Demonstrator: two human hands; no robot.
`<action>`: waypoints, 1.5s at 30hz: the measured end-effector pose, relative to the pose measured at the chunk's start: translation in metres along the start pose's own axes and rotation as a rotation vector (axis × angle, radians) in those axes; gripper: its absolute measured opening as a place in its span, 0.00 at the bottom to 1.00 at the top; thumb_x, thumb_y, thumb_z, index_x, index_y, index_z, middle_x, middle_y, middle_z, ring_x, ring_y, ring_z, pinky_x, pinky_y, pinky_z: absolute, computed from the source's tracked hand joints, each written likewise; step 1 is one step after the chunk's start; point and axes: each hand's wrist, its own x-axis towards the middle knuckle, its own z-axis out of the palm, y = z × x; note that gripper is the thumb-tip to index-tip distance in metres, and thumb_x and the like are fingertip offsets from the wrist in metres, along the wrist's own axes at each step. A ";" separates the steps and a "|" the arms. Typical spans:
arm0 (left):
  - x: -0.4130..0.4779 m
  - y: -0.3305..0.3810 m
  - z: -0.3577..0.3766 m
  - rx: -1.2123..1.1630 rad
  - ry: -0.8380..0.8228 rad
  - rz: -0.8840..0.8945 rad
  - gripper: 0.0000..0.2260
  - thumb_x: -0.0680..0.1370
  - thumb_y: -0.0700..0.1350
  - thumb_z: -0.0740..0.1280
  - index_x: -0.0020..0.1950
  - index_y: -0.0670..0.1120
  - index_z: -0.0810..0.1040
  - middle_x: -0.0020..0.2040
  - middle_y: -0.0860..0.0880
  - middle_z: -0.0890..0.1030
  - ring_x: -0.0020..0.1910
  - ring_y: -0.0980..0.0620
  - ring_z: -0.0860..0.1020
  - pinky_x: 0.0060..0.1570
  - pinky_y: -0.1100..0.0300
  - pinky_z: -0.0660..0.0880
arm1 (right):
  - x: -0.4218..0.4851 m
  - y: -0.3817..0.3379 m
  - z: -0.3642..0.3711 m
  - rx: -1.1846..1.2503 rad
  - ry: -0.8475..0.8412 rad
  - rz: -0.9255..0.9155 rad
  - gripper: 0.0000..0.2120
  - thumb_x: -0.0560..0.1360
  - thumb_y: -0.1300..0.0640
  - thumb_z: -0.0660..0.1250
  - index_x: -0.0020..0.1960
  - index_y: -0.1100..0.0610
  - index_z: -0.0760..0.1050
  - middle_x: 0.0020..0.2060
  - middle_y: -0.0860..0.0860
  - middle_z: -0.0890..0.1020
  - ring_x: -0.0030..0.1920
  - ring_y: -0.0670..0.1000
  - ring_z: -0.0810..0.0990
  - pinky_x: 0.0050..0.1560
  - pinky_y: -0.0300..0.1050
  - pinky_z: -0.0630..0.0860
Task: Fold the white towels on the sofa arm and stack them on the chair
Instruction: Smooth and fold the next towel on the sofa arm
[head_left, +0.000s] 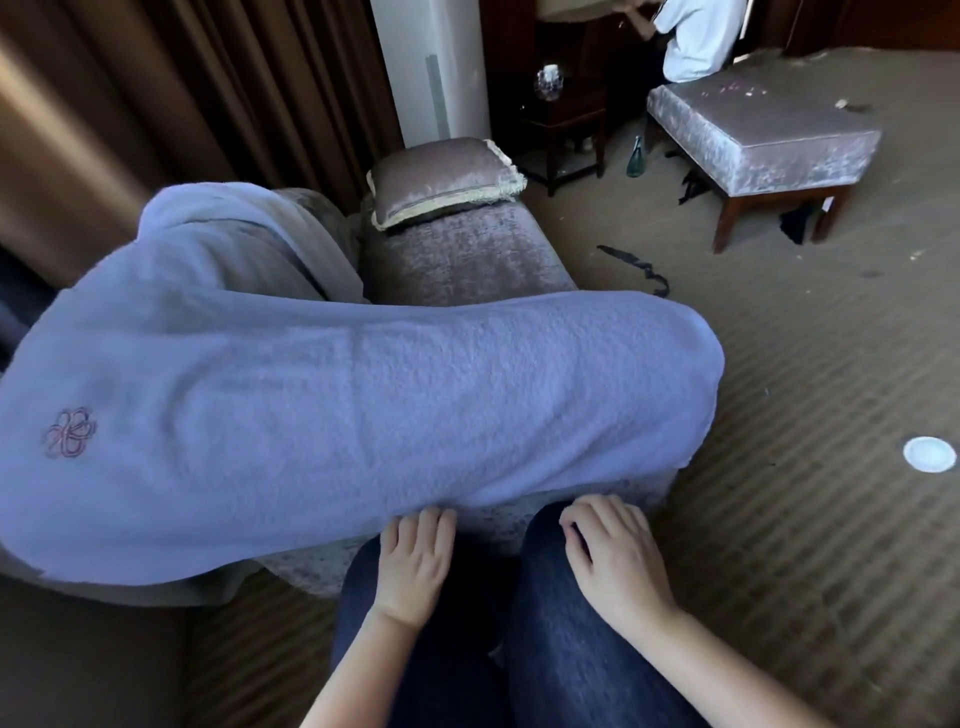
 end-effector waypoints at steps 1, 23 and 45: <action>0.004 -0.002 0.001 -0.002 0.010 -0.034 0.12 0.72 0.35 0.56 0.53 0.42 0.72 0.42 0.45 0.71 0.39 0.45 0.65 0.41 0.50 0.63 | -0.003 -0.002 0.002 0.003 -0.007 0.002 0.08 0.74 0.59 0.59 0.44 0.53 0.77 0.41 0.46 0.76 0.41 0.49 0.75 0.46 0.42 0.69; 0.029 -0.016 -0.118 -0.294 0.329 -0.168 0.06 0.82 0.43 0.55 0.52 0.45 0.71 0.40 0.43 0.80 0.42 0.49 0.71 0.44 0.55 0.65 | 0.027 -0.015 -0.008 -0.078 0.311 0.147 0.32 0.60 0.53 0.80 0.59 0.58 0.70 0.56 0.54 0.77 0.59 0.58 0.75 0.60 0.56 0.70; 0.023 -0.073 -0.124 -0.219 0.048 -0.153 0.14 0.77 0.52 0.60 0.42 0.46 0.80 0.37 0.52 0.73 0.35 0.51 0.70 0.38 0.60 0.61 | 0.043 0.092 -0.105 0.068 0.348 0.145 0.26 0.60 0.84 0.67 0.49 0.61 0.84 0.45 0.54 0.84 0.47 0.46 0.77 0.49 0.37 0.72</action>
